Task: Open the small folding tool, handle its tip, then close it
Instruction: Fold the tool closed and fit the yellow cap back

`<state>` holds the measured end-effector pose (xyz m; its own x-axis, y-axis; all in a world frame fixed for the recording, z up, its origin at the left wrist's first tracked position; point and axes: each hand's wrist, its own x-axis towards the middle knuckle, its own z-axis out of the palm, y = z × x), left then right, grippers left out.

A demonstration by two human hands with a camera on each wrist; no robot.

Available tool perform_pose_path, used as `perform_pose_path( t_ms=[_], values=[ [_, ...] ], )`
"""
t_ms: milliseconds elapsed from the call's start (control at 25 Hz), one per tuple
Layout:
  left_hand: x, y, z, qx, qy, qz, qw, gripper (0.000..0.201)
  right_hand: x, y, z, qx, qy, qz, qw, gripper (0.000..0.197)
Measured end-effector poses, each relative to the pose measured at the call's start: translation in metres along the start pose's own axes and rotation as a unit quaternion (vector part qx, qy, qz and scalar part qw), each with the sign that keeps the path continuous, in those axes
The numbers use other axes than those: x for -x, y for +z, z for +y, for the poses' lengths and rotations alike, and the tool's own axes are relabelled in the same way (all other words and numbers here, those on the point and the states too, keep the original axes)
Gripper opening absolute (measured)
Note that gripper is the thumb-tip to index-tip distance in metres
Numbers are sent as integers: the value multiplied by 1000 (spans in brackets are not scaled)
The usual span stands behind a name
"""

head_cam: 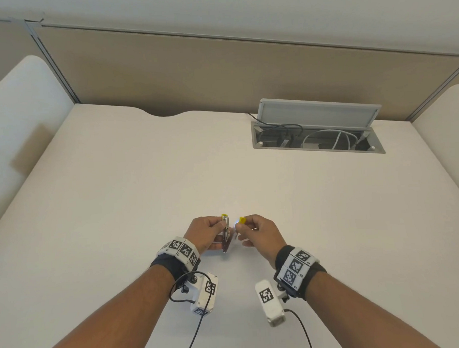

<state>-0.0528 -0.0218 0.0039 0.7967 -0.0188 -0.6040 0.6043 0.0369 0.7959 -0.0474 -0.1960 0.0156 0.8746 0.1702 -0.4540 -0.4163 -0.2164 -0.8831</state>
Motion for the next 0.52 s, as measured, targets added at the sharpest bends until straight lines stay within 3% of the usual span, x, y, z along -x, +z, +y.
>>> perform_pose_path(
  t_ms=[120, 240, 400, 520],
  values=[
    [1, 3, 0, 6, 6, -31, 999, 26, -4, 3, 3, -94, 52, -47, 993, 19],
    [3, 3, 2, 8, 0, -62, 998, 30, -3, 5, -1, -190, 90, -94, 973, 41],
    [8, 2, 4, 16, -10, -115, 993, 40, -3, 6, -3, -223, 101, -95, 965, 57],
    [9, 4, 1, -11, 13, -140, 990, 39, -1, 7, -1, -255, 114, -94, 956, 52]
  ],
)
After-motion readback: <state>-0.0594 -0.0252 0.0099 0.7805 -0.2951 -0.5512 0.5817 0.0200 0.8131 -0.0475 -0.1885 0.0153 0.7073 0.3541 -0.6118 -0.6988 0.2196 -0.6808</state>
